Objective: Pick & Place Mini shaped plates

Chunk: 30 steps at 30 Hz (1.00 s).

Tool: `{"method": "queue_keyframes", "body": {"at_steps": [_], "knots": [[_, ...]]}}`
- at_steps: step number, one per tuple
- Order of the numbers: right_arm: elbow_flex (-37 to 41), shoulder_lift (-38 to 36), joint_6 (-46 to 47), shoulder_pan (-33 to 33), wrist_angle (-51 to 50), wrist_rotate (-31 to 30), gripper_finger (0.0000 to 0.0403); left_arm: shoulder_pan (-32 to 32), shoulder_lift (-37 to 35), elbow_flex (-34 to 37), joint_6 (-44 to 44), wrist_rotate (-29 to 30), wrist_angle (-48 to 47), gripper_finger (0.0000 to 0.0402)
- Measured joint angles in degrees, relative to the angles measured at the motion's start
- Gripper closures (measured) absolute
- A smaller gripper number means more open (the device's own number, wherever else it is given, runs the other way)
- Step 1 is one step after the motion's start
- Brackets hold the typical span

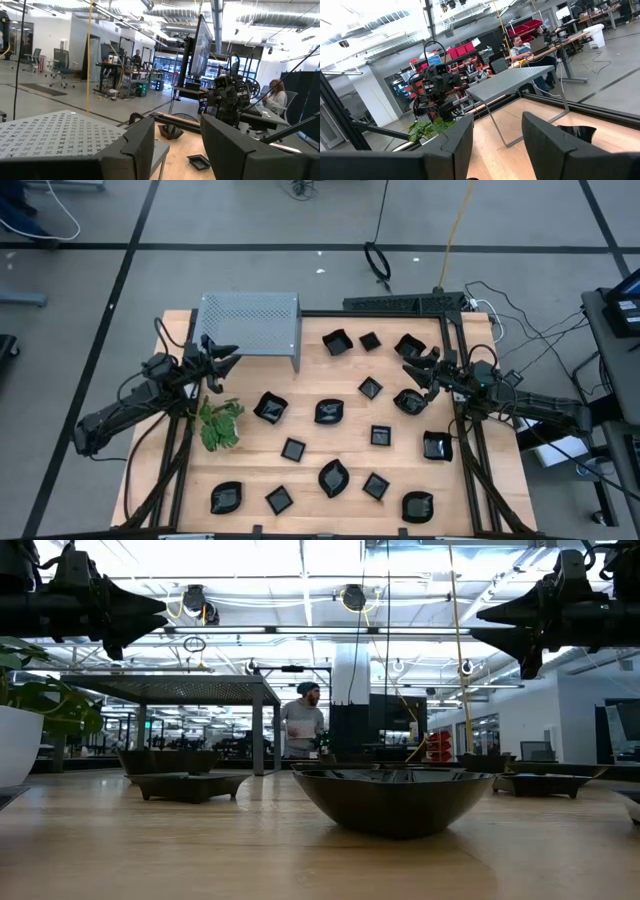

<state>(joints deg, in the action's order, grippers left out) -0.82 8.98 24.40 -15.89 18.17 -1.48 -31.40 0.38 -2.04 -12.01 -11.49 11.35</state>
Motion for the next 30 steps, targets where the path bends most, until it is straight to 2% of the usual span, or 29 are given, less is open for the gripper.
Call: {"method": "queue_keyframes", "body": {"at_steps": [23, 30], "knots": [[0.01, 0.0, 0.0, -0.01, -0.01, 0.0, 0.0248, 0.01, -0.02, 0.0, -2.57, -0.08, 2.79, 0.0238], [0.01, -0.01, 0.0, -0.01, -0.01, 0.0, 0.0248, 0.01, 0.0, 0.0, -12.59, -0.57, 4.14, 0.0238]]}}
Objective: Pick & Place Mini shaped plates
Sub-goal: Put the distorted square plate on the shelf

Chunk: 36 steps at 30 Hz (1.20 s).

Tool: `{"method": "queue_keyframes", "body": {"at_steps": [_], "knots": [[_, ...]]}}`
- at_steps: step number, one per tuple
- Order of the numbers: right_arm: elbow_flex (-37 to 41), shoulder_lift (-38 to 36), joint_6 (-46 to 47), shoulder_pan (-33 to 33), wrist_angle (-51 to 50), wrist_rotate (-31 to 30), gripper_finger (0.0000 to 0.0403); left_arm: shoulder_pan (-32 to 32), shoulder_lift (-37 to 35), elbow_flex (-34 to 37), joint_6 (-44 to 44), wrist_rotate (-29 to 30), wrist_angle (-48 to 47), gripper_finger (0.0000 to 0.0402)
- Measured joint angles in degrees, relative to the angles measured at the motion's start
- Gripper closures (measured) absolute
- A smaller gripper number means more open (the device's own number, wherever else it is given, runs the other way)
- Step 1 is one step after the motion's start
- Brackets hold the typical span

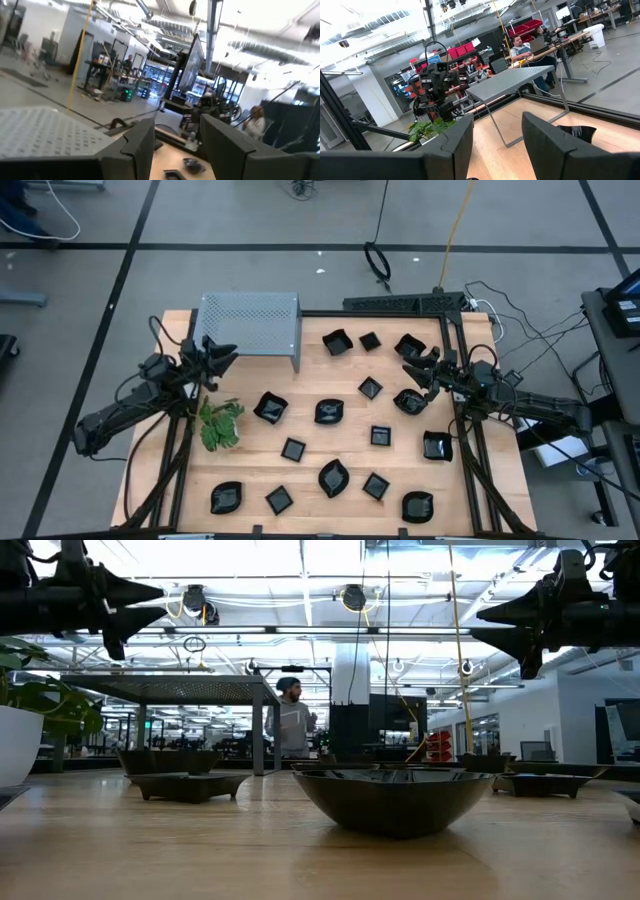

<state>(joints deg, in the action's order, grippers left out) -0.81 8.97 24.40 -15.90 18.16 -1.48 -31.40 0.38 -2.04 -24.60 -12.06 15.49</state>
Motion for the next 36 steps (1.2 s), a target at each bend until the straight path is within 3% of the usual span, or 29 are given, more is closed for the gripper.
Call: {"method": "queue_keyframes", "body": {"at_steps": [12, 18, 28, 36], "knots": [[-0.01, 0.02, 0.0, 0.0, -0.01, 0.0, 0.0248, 0.0, 0.0, -0.41, -1.31, 1.98, 2.51, 0.0238], [-0.01, 0.0, 0.0, 0.0, 0.01, 0.02, 0.0248, -0.02, 3.26, -6.76, 2.59, 1.99, -3.33, 0.0238], [0.0, 0.02, 0.0, 0.0, -0.01, 0.0, 0.0248, 2.34, 22.64, -27.52, 10.76, 1.51, -27.28, 0.0238], [0.01, 0.02, 0.0, 0.01, -0.01, 0.0, 0.0248, 13.63, 42.62, -38.38, 10.53, 1.98, -33.92, 0.0238]]}}
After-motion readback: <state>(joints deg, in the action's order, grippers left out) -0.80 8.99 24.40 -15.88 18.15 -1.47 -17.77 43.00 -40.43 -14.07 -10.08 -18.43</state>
